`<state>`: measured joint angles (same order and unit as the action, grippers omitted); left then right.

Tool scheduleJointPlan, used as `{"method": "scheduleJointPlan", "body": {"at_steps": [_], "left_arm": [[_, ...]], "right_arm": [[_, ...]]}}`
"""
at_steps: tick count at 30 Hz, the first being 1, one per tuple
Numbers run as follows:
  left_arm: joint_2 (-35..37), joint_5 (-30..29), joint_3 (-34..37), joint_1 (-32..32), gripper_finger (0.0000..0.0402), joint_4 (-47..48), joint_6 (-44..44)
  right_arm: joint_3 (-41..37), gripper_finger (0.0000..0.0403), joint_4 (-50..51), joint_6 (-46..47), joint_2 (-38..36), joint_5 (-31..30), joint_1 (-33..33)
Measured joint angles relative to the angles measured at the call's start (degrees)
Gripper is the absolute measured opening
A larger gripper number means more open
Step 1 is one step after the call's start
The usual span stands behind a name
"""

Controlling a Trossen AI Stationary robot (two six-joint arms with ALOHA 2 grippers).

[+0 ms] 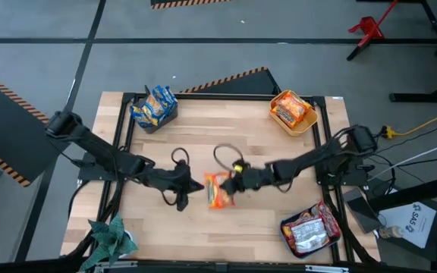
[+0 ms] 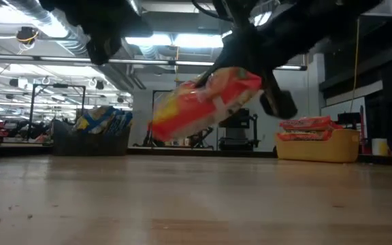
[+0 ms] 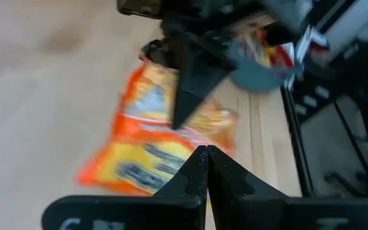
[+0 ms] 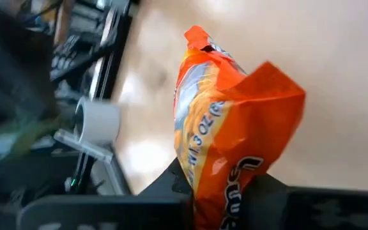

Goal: Sort Maruchan noodles
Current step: Put the orange noodle pack into the yellow bin

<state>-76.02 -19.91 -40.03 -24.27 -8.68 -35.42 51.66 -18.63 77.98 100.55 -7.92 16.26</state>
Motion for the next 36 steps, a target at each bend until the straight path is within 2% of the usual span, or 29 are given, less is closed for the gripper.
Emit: {"method": "scheduleJointPlan", "body": {"at_steps": [4,8,15,22,26,32,36], "left_arm": [[3.9,-3.3,0.0,0.0,0.0000,1.2,1.1],[5.6,-3.4,-0.1,0.0,0.0000,0.9,1.5],[5.5,-3.1,-0.1,0.0,0.0000,1.4,1.5],[5.5,-3.1,-0.1,0.0,0.0000,1.9,1.5],[5.5,-3.1,-0.1,0.0,0.0000,2.5,1.5],[5.5,-3.1,-0.1,0.0,0.0000,3.0,1.6],[5.5,-3.1,-0.1,0.0,0.0000,3.7,2.6]], "right_arm": [[0.0,0.0029,10.9,-4.1,-7.4,-0.2,-5.5],[0.0,0.0016,23.0,-8.5,-15.8,-1.2,-11.5],[0.0,0.0025,43.5,-10.2,-31.9,-9.8,-20.8],[0.0,0.0013,61.2,-1.7,-44.5,-21.5,-25.9],[0.1,0.0024,70.2,5.2,-49.4,-25.4,-27.3],[0.1,0.0020,82.5,14.9,-52.6,-27.8,-29.9],[0.1,0.0012,85.6,20.0,-52.6,-32.8,-29.9]]}}
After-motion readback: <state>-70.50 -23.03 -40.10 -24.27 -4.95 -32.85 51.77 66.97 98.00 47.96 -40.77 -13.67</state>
